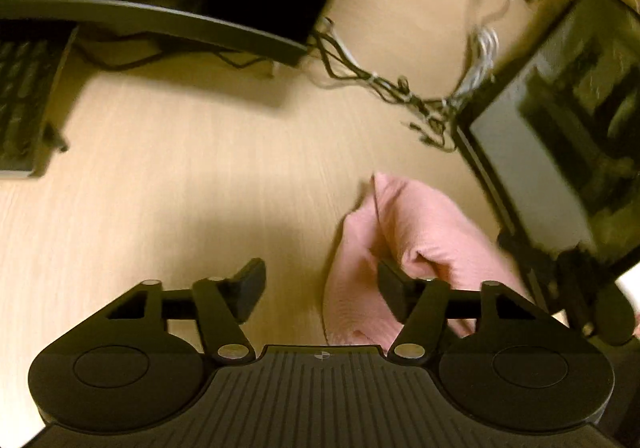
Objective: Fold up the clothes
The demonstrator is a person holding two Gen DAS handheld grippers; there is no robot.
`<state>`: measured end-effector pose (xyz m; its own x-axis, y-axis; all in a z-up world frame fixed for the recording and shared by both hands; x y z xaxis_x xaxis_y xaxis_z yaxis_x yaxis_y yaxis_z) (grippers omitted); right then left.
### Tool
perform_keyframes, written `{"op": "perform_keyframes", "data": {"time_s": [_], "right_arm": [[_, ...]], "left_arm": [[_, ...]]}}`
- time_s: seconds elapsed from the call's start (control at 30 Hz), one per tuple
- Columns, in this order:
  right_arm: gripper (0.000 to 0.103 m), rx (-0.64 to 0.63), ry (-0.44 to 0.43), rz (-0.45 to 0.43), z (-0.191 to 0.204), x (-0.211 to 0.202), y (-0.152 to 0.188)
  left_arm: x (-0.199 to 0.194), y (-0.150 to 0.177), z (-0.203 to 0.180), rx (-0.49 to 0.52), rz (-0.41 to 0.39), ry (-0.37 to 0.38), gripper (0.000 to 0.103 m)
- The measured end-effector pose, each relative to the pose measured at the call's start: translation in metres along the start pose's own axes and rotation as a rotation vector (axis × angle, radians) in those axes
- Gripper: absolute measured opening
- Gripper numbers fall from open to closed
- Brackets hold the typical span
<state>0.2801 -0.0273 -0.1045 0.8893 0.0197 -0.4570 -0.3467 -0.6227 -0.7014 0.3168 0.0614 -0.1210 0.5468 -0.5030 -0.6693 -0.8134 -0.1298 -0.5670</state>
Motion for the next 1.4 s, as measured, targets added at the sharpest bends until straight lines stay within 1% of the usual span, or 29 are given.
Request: {"op": "perform_keyframes", "data": {"time_s": [0.07, 0.17, 0.2, 0.27, 0.37, 0.43, 0.5, 0.53, 0.6, 0.63, 0.67, 0.7, 0.73, 0.8, 0.87, 0.93, 1.0, 1.03, 1.07, 1.1, 1.13, 1.17, 1.27, 1.3, 1.33, 1.37, 1.4], "right_arm": [[0.079, -0.037, 0.052, -0.009, -0.003, -0.004, 0.002], [0.079, -0.1, 0.108, 0.012, -0.01, -0.012, 0.017], [0.079, -0.114, 0.112, 0.026, -0.011, -0.013, 0.024], [0.079, -0.118, 0.073, 0.06, -0.007, -0.009, 0.036], [0.078, -0.114, 0.101, 0.013, -0.012, -0.007, 0.03], [0.064, -0.087, 0.095, 0.009, -0.022, -0.003, 0.025], [0.038, -0.059, 0.073, 0.022, -0.033, 0.002, 0.024], [0.034, -0.045, 0.053, 0.04, -0.037, 0.004, 0.025], [0.022, -0.021, 0.004, 0.065, -0.044, 0.006, 0.027], [0.021, -0.013, -0.02, 0.065, -0.047, 0.004, 0.024], [0.019, -0.011, -0.038, 0.055, -0.049, -0.001, 0.019], [0.018, -0.014, -0.053, 0.034, -0.05, -0.01, 0.01], [0.017, -0.017, -0.068, 0.013, -0.051, -0.02, 0.002], [0.017, -0.027, -0.097, -0.028, -0.052, -0.039, -0.015], [0.017, -0.062, -0.121, -0.036, -0.039, -0.054, -0.02], [0.017, -0.098, -0.127, -0.004, -0.021, -0.056, -0.012], [0.018, -0.144, -0.097, 0.023, -0.005, -0.049, 0.002], [0.018, -0.167, -0.08, 0.038, 0.003, -0.045, 0.01], [0.02, -0.188, -0.067, 0.049, 0.011, -0.042, 0.016], [0.025, -0.205, -0.063, 0.054, 0.017, -0.04, 0.02], [0.029, -0.223, -0.059, 0.056, 0.024, -0.039, 0.023], [0.032, -0.247, -0.055, 0.052, 0.031, -0.039, 0.026], [0.034, -0.293, -0.026, 0.038, 0.046, -0.04, 0.033], [0.035, -0.285, -0.021, 0.038, 0.047, -0.041, 0.032], [0.037, -0.248, -0.033, 0.046, 0.045, -0.045, 0.03], [0.043, -0.206, -0.049, 0.056, 0.042, -0.049, 0.028], [0.054, -0.151, -0.069, 0.066, 0.036, -0.055, 0.027]], "left_arm": [[0.006, 0.008, -0.004, 0.067, 0.012, -0.038, 0.06], [0.009, 0.016, 0.0, 0.119, 0.026, -0.077, 0.063], [0.009, 0.017, 0.002, 0.122, 0.027, -0.086, 0.063], [0.01, 0.017, 0.003, 0.108, 0.027, -0.092, 0.062], [-0.005, 0.016, -0.007, 0.059, 0.017, -0.048, 0.061], [-0.016, 0.015, -0.014, 0.026, 0.011, -0.018, 0.062], [-0.024, 0.019, -0.023, -0.061, 0.03, 0.077, 0.063], [-0.024, 0.023, -0.026, -0.118, 0.056, 0.138, 0.063], [-0.014, 0.033, -0.035, -0.186, 0.121, 0.248, 0.06], [-0.005, 0.039, -0.039, -0.187, 0.147, 0.267, 0.058], [0.004, 0.044, -0.043, -0.187, 0.173, 0.284, 0.053], [0.014, 0.049, -0.044, -0.172, 0.188, 0.278, 0.044], [0.023, 0.052, -0.043, -0.173, 0.203, 0.271, 0.042], [0.031, 0.056, -0.038, -0.199, 0.207, 0.291, 0.042], [0.034, 0.055, -0.038, -0.214, 0.203, 0.319, 0.042], [0.036, 0.056, -0.039, -0.201, 0.193, 0.325, 0.042], [0.032, 0.058, -0.037, -0.214, 0.188, 0.335, 0.042], [0.026, 0.059, -0.034, -0.218, 0.184, 0.33, 0.044], [0.021, 0.059, -0.031, -0.222, 0.18, 0.325, 0.05], [0.012, 0.06, -0.027, -0.214, 0.17, 0.306, 0.057], [0.001, 0.059, -0.022, -0.204, 0.154, 0.286, 0.059], [-0.008, 0.054, -0.019, -0.201, 0.133, 0.284, 0.059], [-0.038, 0.039, -0.011, -0.193, 0.068, 0.279, 0.061], [-0.047, 0.034, -0.008, -0.19, 0.046, 0.278, 0.061], [-0.053, 0.028, -0.008, -0.183, 0.027, 0.281, 0.061], [-0.055, 0.023, -0.008, -0.173, 0.015, 0.283, 0.061], [-0.055, 0.021, -0.007, -0.162, 0.012, 0.275, 0.061]]}}
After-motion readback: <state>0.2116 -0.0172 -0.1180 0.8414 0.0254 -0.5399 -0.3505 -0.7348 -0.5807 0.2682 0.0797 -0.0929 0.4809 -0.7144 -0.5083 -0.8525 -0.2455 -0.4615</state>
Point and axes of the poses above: each gripper's, at about its wrist camera, not at the fingertips, and x roughly the way its jaws point, z to its left, y to its underside, the point moved 9 cm from there along x, roughly the way its jaws point, and after that the axes turned 5 degrees about y, right-handed, at the moved point
